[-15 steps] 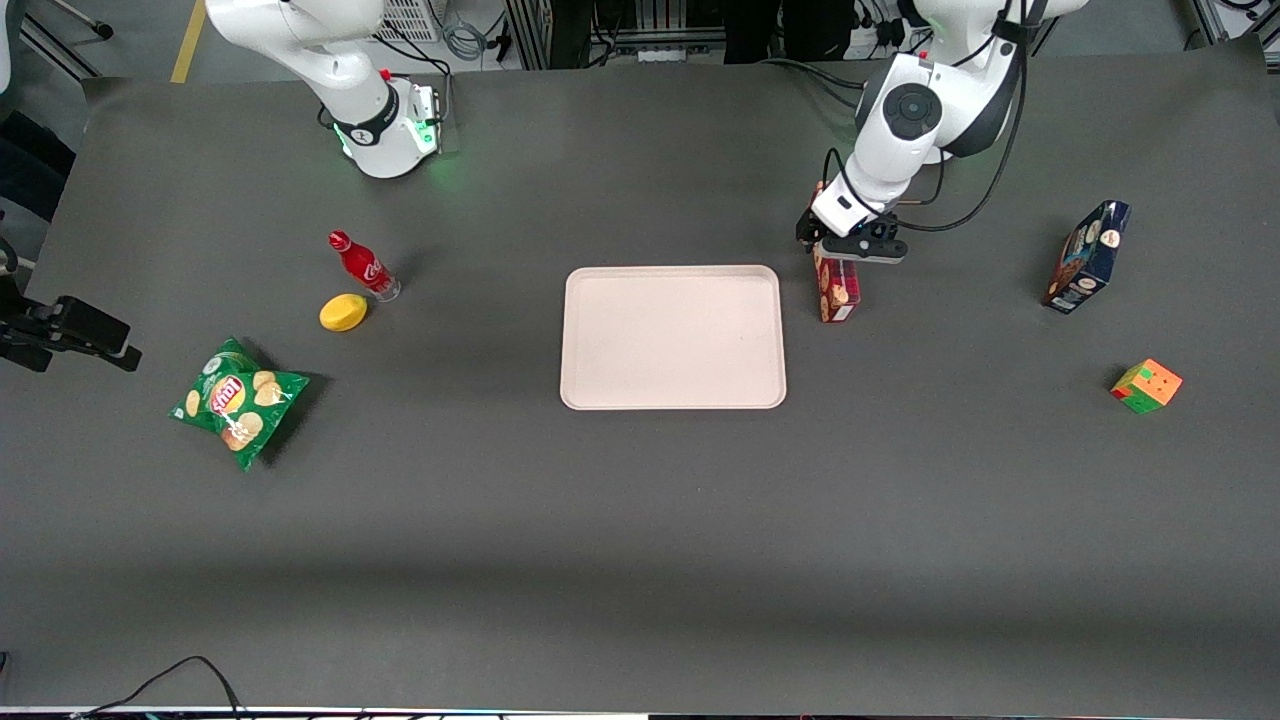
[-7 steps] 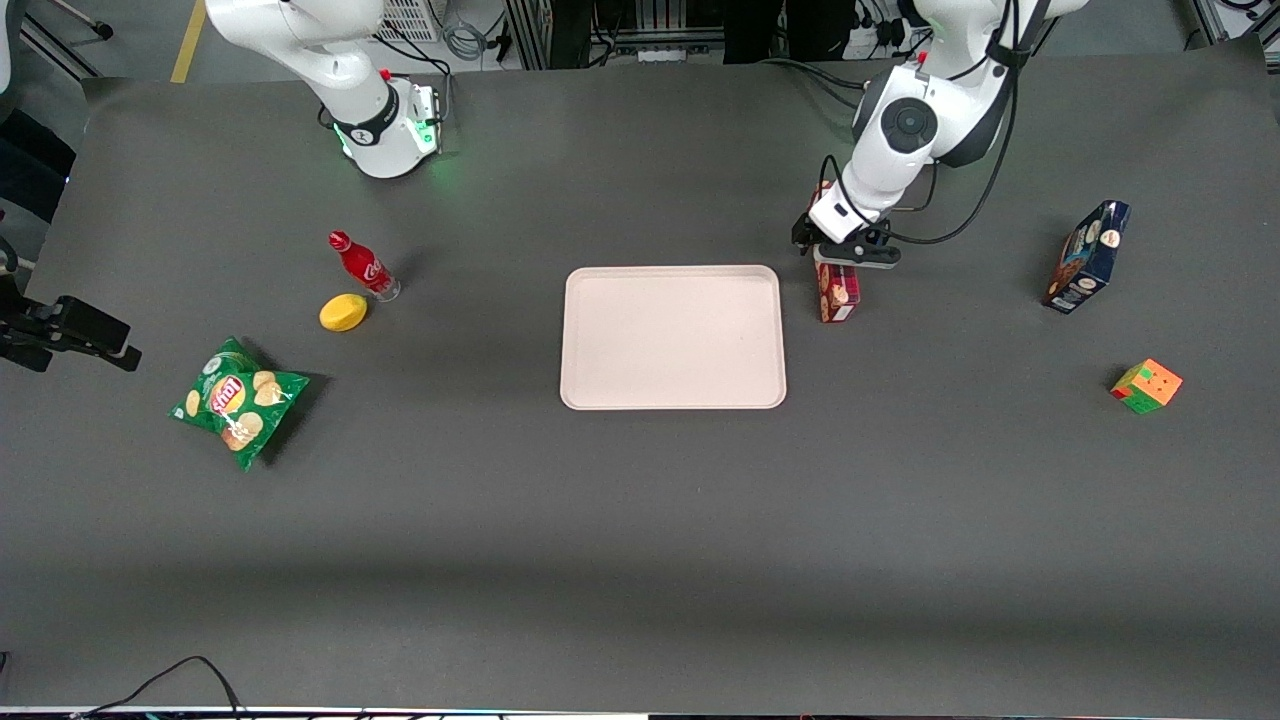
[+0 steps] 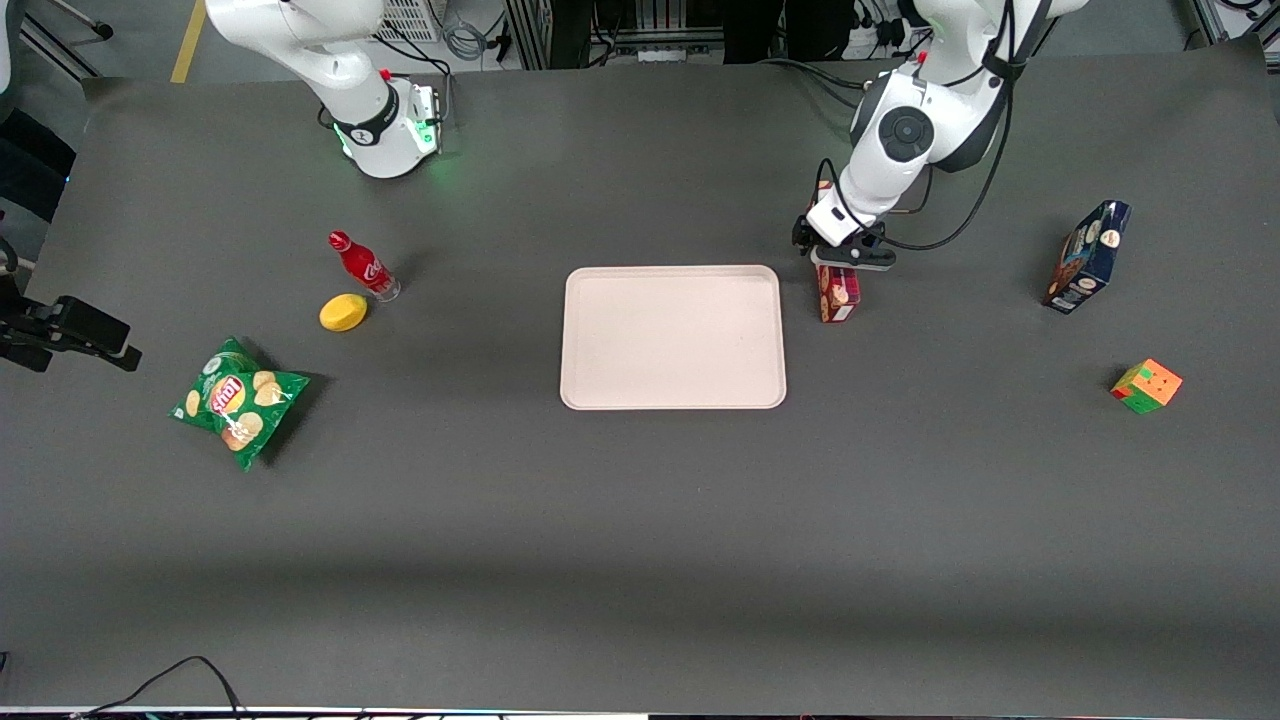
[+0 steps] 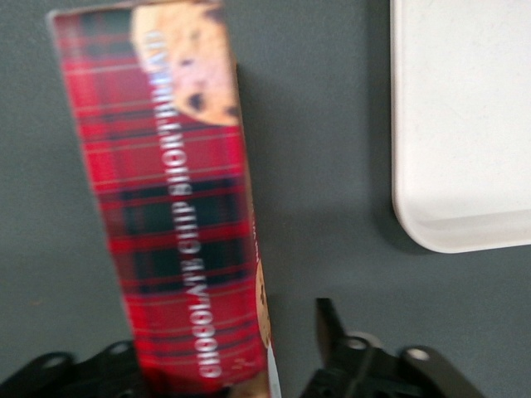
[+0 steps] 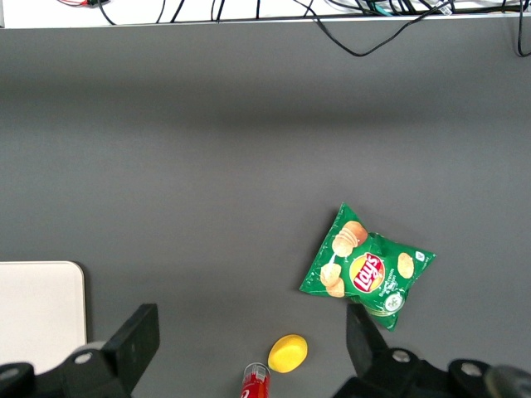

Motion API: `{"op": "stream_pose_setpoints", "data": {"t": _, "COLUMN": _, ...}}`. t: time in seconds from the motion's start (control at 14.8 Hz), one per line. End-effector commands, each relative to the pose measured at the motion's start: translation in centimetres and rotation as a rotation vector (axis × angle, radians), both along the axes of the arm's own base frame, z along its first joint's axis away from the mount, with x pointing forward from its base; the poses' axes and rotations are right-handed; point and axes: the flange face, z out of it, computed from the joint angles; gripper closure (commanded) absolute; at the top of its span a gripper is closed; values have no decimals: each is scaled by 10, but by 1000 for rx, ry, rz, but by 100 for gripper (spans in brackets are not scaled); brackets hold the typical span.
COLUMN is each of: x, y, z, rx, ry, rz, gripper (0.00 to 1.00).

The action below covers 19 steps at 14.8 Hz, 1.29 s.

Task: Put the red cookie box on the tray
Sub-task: 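Lift the red plaid box upright with the left gripper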

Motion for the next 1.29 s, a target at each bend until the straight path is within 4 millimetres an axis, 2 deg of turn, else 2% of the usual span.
{"op": "stream_pose_setpoints", "data": {"t": 0.0, "x": -13, "y": 9, "z": -9, "rx": 13, "ry": -9, "rz": -10, "gripper": 75}}
{"op": "stream_pose_setpoints", "data": {"t": 0.2, "x": -10, "y": 10, "z": -6, "rx": 10, "ry": -15, "rz": -17, "gripper": 97}}
{"op": "stream_pose_setpoints", "data": {"t": 0.41, "x": 8, "y": 10, "z": 10, "rx": 6, "ry": -38, "rz": 11, "gripper": 99}}
{"op": "stream_pose_setpoints", "data": {"t": 0.47, "x": 18, "y": 8, "z": 23, "rx": 10, "ry": -34, "rz": 11, "gripper": 99}}
{"op": "stream_pose_setpoints", "data": {"t": 0.61, "x": 47, "y": 8, "z": 66, "rx": 52, "ry": -7, "rz": -10, "gripper": 99}}
{"op": "stream_pose_setpoints", "data": {"t": 0.74, "x": 72, "y": 16, "z": 119, "rx": 109, "ry": 24, "rz": -20, "gripper": 98}}
{"op": "stream_pose_setpoints", "data": {"t": 0.95, "x": 108, "y": 14, "z": 203, "rx": 139, "ry": 68, "rz": -24, "gripper": 98}}
{"op": "stream_pose_setpoints", "data": {"t": 1.08, "x": 123, "y": 5, "z": 256, "rx": 139, "ry": 63, "rz": -32, "gripper": 98}}
{"op": "stream_pose_setpoints", "data": {"t": 1.22, "x": 135, "y": 8, "z": 298, "rx": 119, "ry": 43, "rz": -17, "gripper": 98}}
